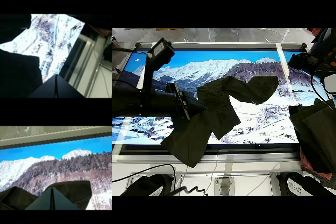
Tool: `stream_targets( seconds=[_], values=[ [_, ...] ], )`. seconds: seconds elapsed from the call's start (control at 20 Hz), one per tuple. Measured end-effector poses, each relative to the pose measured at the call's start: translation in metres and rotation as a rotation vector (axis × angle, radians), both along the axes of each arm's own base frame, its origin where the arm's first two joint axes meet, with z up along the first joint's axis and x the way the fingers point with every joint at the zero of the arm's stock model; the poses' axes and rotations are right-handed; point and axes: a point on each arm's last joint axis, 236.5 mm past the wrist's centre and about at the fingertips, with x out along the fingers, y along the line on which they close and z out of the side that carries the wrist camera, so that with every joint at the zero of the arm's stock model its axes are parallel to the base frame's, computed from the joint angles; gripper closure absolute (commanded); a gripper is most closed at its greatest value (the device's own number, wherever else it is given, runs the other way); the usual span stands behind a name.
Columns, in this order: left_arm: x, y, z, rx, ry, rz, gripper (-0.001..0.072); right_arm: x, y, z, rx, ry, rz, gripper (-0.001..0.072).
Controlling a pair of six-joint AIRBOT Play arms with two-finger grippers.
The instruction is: Fold the clothes and pants, and hang the long-sleeved shirts on hangers.
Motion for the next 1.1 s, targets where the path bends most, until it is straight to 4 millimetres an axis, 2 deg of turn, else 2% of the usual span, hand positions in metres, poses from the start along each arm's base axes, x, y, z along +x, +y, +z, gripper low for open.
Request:
stream_targets(
  seconds=[0.85, 1.0, 1.1],
  values=[
    [0.000, 0.000, 0.000, 0.000, 0.000, 0.000, 0.0686, -0.002, 0.001, -0.001, 0.000, 0.011, 0.002, 0.0678],
    [-0.001, 0.000, -0.001, 0.004, 0.004, -0.003, 0.0687, -0.013, 0.002, -0.026, -0.020, 0.121, 0.017, 0.0680],
    [-0.005, 0.001, -0.004, 0.016, 0.018, -0.014, 0.0687, -0.032, 0.004, -0.073, -0.076, 0.308, 0.066, 0.0680]
  ],
)
